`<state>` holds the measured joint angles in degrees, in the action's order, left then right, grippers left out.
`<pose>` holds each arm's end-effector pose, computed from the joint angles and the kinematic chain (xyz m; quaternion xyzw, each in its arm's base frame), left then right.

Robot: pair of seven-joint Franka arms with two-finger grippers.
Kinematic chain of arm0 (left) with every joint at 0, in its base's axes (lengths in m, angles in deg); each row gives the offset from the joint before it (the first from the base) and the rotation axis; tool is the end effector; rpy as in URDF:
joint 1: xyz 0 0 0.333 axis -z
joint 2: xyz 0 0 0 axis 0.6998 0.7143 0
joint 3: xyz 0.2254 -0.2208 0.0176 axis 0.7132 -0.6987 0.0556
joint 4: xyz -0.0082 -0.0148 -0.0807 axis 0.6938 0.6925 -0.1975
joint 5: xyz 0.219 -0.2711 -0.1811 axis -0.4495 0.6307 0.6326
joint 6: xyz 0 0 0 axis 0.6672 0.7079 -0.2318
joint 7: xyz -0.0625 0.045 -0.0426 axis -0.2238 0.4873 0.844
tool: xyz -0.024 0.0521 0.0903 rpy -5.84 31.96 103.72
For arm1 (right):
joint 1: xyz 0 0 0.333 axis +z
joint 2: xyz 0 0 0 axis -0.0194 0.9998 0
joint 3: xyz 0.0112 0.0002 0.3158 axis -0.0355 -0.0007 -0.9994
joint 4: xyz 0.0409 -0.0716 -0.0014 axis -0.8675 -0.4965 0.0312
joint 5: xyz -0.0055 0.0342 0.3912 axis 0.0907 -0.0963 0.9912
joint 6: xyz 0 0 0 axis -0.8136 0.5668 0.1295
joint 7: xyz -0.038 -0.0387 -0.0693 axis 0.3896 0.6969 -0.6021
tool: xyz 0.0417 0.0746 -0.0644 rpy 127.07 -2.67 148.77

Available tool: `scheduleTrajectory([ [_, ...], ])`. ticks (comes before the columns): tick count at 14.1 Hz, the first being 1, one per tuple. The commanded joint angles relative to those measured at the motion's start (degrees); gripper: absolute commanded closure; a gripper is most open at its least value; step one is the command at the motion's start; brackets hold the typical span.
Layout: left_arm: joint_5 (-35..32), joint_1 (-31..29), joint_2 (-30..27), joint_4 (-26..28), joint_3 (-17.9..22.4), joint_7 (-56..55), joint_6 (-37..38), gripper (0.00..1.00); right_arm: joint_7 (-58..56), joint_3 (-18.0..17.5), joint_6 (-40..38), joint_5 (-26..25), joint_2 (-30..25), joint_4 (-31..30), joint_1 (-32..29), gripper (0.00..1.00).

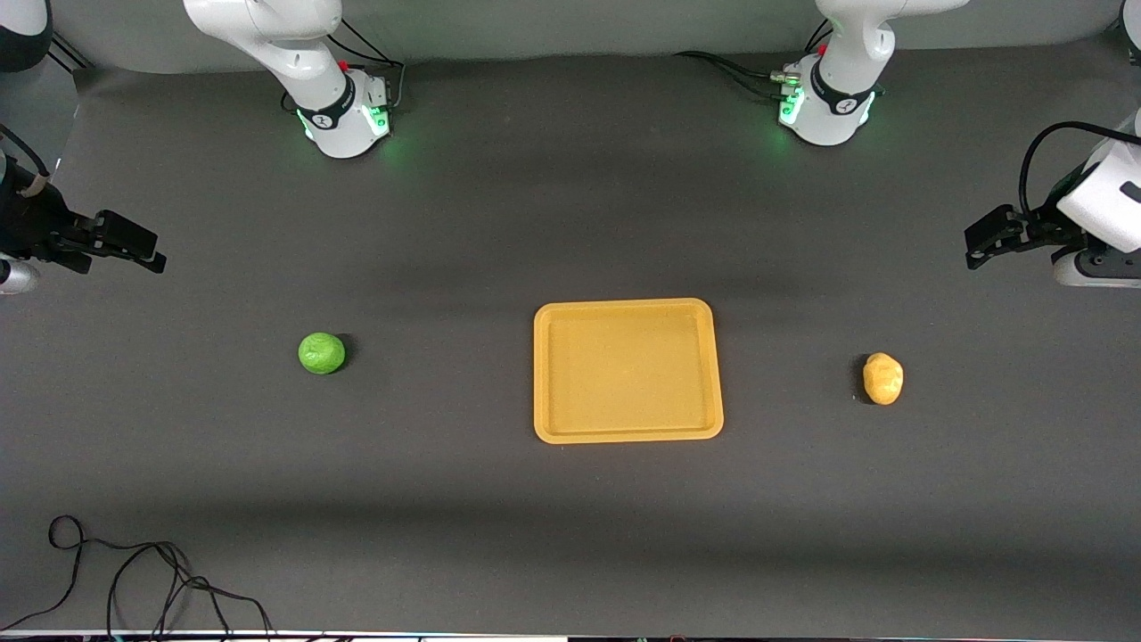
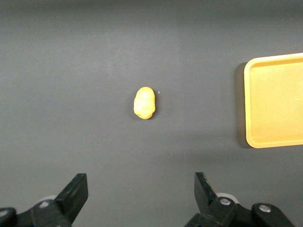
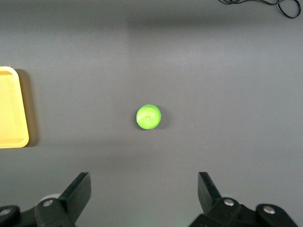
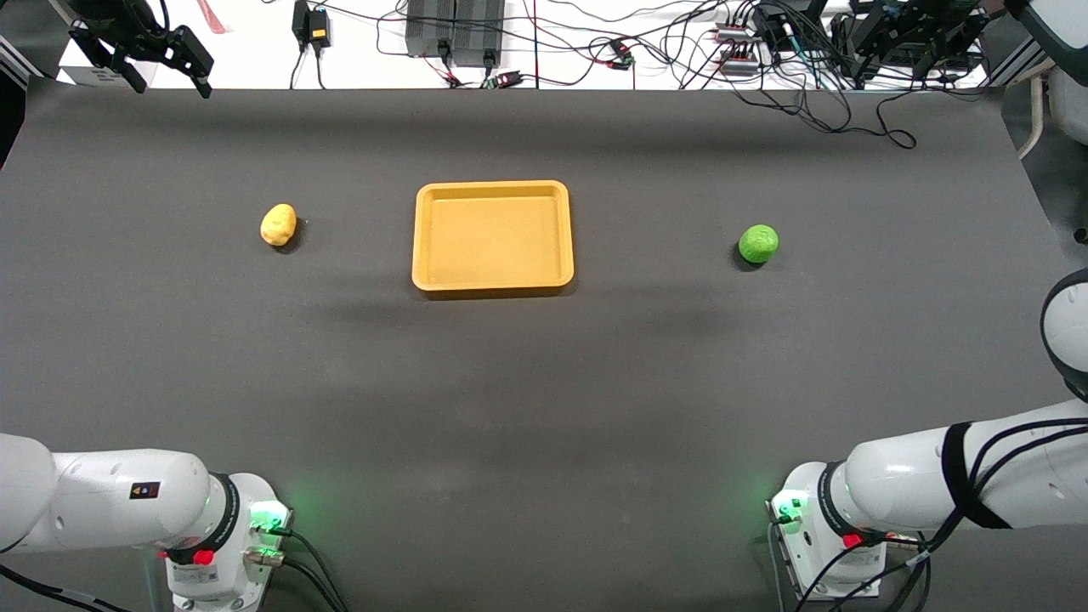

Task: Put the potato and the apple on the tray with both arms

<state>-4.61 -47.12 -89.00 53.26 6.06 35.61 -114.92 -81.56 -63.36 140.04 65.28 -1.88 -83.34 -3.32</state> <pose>0.5486 -0.0229 0.5982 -0.9993 0.0309 -0.0071 0.0188 0.5534 -0.0007 0.6235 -0.9997 0.0230 0.0082 0.0055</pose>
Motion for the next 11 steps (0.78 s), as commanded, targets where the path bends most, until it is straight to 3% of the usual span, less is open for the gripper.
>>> scheduleTrajectory([
  [1, 0.1, 0.2, 0.6, -1.5, 0.2, 0.1, 0.5, 0.0, -1.2, 0.2, 0.2, -0.3, -0.7, -1.2, 0.1, 0.0],
  [11, 0.0, -0.3, 1.1, -1.5, 0.3, 0.1, 0.4, 0.0, -1.7, 0.5, 0.3, -0.5, -0.4, -1.1, 0.0, 0.0],
])
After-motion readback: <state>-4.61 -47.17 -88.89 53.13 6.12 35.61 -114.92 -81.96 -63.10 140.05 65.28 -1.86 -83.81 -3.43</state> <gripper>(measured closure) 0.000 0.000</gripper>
